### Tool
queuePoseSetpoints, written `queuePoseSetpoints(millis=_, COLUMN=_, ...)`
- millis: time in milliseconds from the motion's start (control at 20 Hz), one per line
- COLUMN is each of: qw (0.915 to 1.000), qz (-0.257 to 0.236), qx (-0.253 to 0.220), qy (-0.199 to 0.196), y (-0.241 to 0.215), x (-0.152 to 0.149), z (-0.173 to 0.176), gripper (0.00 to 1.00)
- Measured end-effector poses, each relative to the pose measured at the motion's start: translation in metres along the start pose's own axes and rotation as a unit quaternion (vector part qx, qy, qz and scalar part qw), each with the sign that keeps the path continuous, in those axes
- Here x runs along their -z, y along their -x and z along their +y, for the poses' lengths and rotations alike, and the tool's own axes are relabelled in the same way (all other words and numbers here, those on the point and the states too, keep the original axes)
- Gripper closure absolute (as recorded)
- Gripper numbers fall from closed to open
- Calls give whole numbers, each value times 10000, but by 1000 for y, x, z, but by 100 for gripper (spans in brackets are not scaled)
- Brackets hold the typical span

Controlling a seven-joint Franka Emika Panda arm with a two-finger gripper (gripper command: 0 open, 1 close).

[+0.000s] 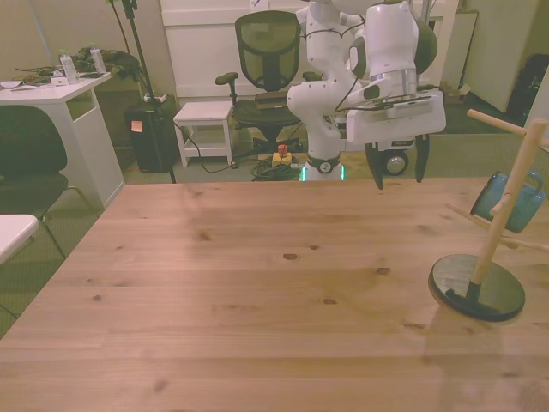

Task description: Unload the mug

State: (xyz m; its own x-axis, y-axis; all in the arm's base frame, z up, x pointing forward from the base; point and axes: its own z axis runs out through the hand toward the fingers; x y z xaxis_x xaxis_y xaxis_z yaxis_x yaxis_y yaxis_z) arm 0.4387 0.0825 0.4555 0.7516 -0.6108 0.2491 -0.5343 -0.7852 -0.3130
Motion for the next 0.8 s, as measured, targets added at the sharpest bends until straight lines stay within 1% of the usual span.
queuePoseSetpoints(millis=150, qw=9998, qz=98, qx=23, qy=-145, y=2, x=-3, z=-26, gripper=0)
queuePoseSetpoints(millis=250, qw=9997, qz=105, qx=-122, qy=-188, y=-1, x=-7, z=-47, gripper=0)
queuePoseSetpoints(millis=550, qw=9998, qz=152, qx=-12, qy=-157, y=-5, x=-14, z=-52, gripper=0)
queuePoseSetpoints(millis=800, qw=9989, qz=278, qx=89, qy=-379, y=-2, x=-22, z=-64, gripper=0)
